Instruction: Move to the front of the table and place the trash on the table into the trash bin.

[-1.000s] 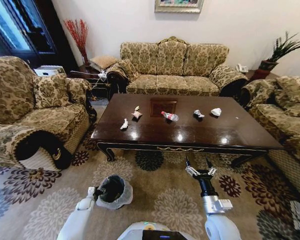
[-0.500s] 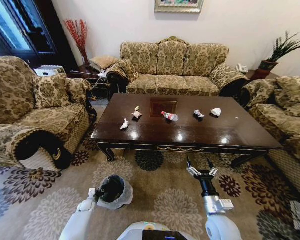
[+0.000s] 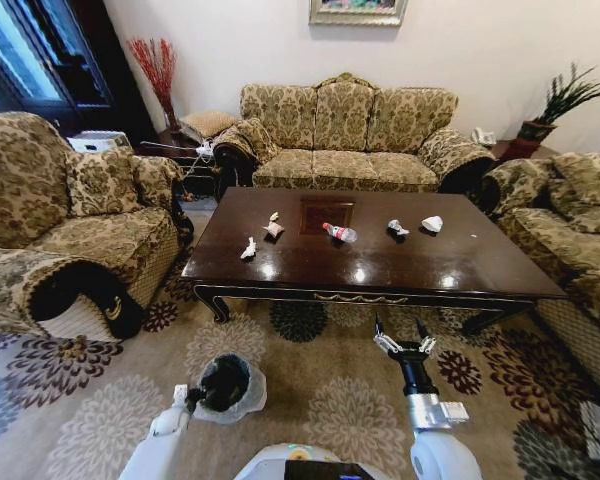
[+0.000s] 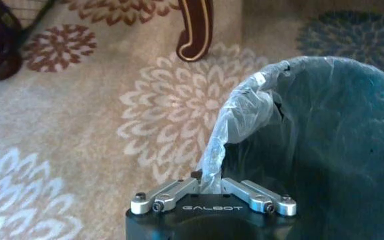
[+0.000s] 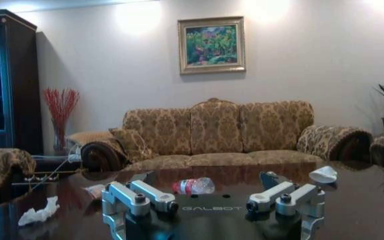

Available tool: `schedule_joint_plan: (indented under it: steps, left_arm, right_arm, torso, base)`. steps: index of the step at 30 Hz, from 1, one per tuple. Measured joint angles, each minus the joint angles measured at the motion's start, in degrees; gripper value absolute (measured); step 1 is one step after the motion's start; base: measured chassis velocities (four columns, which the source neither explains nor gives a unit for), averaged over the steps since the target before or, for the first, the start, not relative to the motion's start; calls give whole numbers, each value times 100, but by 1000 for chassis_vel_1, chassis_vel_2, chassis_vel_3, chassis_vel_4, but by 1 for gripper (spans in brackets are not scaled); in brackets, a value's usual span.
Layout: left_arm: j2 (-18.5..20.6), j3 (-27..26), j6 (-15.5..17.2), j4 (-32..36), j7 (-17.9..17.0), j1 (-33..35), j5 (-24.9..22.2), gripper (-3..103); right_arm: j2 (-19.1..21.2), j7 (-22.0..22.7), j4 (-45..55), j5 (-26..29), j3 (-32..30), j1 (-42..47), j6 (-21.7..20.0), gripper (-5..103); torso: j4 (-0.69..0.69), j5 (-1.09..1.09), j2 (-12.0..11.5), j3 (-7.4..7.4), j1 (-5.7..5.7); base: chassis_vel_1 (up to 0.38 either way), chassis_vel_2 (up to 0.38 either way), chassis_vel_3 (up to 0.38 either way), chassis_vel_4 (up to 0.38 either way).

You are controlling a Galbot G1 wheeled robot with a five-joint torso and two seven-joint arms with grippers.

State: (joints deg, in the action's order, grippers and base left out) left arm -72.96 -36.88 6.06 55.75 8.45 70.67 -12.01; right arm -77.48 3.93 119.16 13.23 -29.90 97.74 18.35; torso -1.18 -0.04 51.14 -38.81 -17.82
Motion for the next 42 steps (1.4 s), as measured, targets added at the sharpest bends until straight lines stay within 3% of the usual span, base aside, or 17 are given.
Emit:
schedule_joint_plan:
  steps: [3,4,8,10,13,15,17,19,21,23,25,31,37,38,42]
  left_arm:
    - [94,-71,130,881,-101,432,-333,0]
    - [94,-71,130,881,-101,432,-333,0]
    - [188,-256,374,2185,-338,1098,-779,0]
    - [198,-314,428,2440,-397,1258,-867,0]
    - [225,-714,570,3529,-646,2039,-1248,0]
    - [240,-819,581,3806,-722,2263,-1374,0]
    - [303,-1168,594,4748,-899,2991,-1766,0]
    - [323,-1270,587,5012,-949,3160,-1835,0]
    - [450,-1453,583,5744,-1126,3498,-2075,0]
    - [493,-1471,601,5886,-1172,3541,-2140,0]
    - [628,-1633,726,6547,-1347,3665,-2407,0]
    - [775,-2112,958,7719,-1881,3443,-2872,0]
    - [1046,-2186,993,8122,-2307,2964,-3135,0]
    - [1130,-2079,907,8123,-2557,2698,-3188,0]
    - [1139,-1922,778,8064,-2672,2467,-3254,0]
  right_arm:
    - [-2,-30,-42,64,0,-48,29,100]
    - [-2,-30,-42,64,0,-48,29,100]
    - [-3,-80,-148,155,4,-123,152,100]
    - [-5,-83,-173,171,4,-145,172,100]
    - [-17,-102,-313,206,19,-307,267,100]
    - [-23,-112,-350,208,31,-360,292,100]
    - [-54,-88,-426,185,80,-495,336,100]
    - [-67,-73,-440,172,87,-520,350,100]
    - [-174,-44,-470,63,33,-507,486,100]
    - [-201,-38,-470,37,6,-481,542,100]
    - [-289,-38,-463,-63,-82,-389,659,100]
    - [-313,-96,-367,-237,-57,-460,644,100]
    - [-285,-101,-200,-350,-10,-466,487,100]
    - [-258,-100,-166,-396,-6,-465,437,100]
    - [-227,-82,-93,-432,-6,-476,297,100]
  torso:
    - [2,3,0,1,0]
    - [2,3,0,1,0]
    - [3,2,0,1,0]
    - [3,1,0,1,0]
    - [2,5,0,1,0]
    - [2,6,0,1,0]
    - [-2,6,0,1,0]
    - [-3,5,0,1,0]
    - [-2,8,0,1,1]
    - [0,5,0,1,0]
    - [6,1,0,1,0]
    - [1,6,0,1,0]
    - [2,3,0,1,0]
    - [3,4,0,1,0]
    - [3,4,0,0,0]
  base:
    - [0,0,0,0]
    - [0,0,0,0]
    - [0,0,0,0]
    - [0,0,0,0]
    - [0,0,0,0]
    - [0,0,0,0]
    - [0,0,0,0]
    - [0,0,0,0]
    - [0,0,0,0]
    - [0,0,0,0]
    - [0,0,0,0]
    - [0,0,0,0]
    - [0,0,0,0]
    - [0,0,0,0]
    - [50,46,-57,-57]
